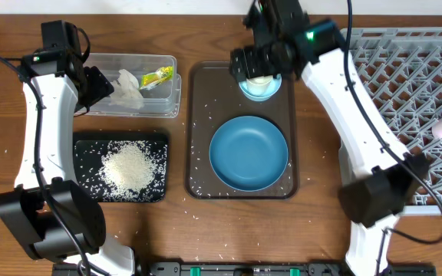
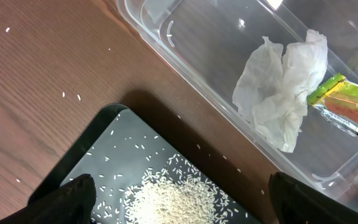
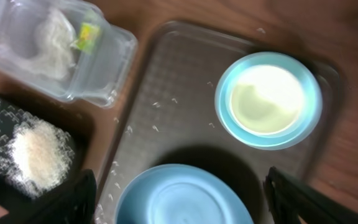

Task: Sort waste into correct bins and load items into the dishwasher rack
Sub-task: 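Move the right gripper from the rack over the light-blue cup, then lower the right gripper and grasp the white cup inside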

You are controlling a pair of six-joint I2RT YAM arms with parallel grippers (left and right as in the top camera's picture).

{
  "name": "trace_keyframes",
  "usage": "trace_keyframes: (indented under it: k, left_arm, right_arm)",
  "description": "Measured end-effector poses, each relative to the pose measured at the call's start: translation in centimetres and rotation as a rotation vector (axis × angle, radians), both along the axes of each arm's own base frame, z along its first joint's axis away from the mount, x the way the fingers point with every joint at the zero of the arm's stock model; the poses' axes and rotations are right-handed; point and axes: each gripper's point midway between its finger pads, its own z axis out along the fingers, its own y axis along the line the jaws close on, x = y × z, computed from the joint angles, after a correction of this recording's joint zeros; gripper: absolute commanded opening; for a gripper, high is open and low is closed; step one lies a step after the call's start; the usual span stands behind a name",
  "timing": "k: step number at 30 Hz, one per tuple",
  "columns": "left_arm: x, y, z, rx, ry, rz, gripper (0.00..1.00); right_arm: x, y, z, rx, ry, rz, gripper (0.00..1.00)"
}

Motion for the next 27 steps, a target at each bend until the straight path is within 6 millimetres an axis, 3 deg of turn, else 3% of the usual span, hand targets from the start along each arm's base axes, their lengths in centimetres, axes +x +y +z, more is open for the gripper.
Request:
trace_keyframes:
  k: [3, 7, 12, 17, 22, 27]
  left_arm:
    - [0.0, 0.0, 0.0, 0.0, 0.0, 0.0, 0.91]
    - [0.0, 0.0, 0.0, 0.0, 0.0, 0.0, 0.91]
    - [0.0, 0.0, 0.0, 0.0, 0.0, 0.0, 0.92]
    - [0.0, 0.0, 0.0, 0.0, 0.0, 0.0, 0.92]
    - [0.0, 0.0, 0.0, 0.0, 0.0, 0.0, 0.91]
    - [0.0, 0.0, 0.0, 0.0, 0.0, 0.0, 0.92]
  right_arm:
    - [1.9, -0.5, 0.2, -0.056, -0.032, -0.034, 0.88]
    - [4.9, -0.1, -1.5, -0.087, -0.089, -0.058, 0.9]
    - [7.6, 1.0, -4.7, -0.112, -0.125, -0.068, 0.68]
    - [7.8, 1.3, -7.9, -0.148, -0.076, -0.097, 0.48]
    - [7.2, 1.1, -10.8, -0.187, -0.006, -0.113, 0.43]
    - [6.4, 0.7, -12.1, -0.212, 0.045, -0.13, 0.39]
